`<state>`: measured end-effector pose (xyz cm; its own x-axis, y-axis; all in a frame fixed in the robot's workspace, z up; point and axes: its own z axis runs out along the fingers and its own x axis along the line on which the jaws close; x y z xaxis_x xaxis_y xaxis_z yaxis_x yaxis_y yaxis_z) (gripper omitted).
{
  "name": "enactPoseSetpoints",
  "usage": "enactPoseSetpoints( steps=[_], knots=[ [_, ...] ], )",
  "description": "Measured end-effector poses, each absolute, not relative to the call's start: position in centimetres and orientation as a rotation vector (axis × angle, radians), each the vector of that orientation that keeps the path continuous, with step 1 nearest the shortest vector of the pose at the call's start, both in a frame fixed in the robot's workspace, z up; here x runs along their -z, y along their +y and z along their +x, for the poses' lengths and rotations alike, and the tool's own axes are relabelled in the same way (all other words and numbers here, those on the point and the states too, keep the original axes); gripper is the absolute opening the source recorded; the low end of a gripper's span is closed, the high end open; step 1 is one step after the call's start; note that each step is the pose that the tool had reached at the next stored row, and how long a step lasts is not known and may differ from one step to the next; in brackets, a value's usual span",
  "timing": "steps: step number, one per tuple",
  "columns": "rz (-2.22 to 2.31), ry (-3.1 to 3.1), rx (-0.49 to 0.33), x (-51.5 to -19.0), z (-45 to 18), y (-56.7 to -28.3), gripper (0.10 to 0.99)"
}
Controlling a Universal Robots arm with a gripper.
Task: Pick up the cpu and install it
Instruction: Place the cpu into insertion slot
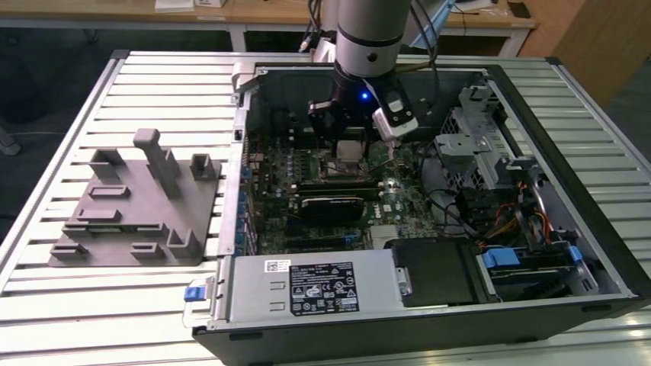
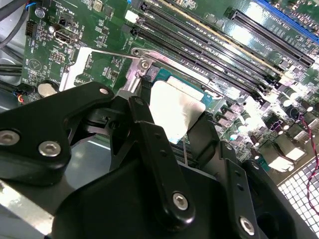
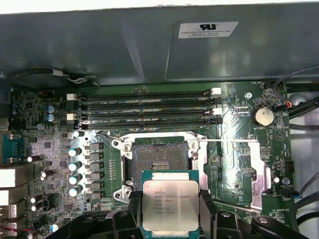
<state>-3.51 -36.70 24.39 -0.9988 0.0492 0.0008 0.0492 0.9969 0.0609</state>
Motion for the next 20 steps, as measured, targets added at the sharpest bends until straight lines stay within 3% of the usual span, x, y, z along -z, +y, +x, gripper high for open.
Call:
enactPoseSetpoints(
  steps=[20],
  knots=[
    [0.488, 3.093, -0.094, -24.29, -3.51, -36.70, 0.541]
  ],
)
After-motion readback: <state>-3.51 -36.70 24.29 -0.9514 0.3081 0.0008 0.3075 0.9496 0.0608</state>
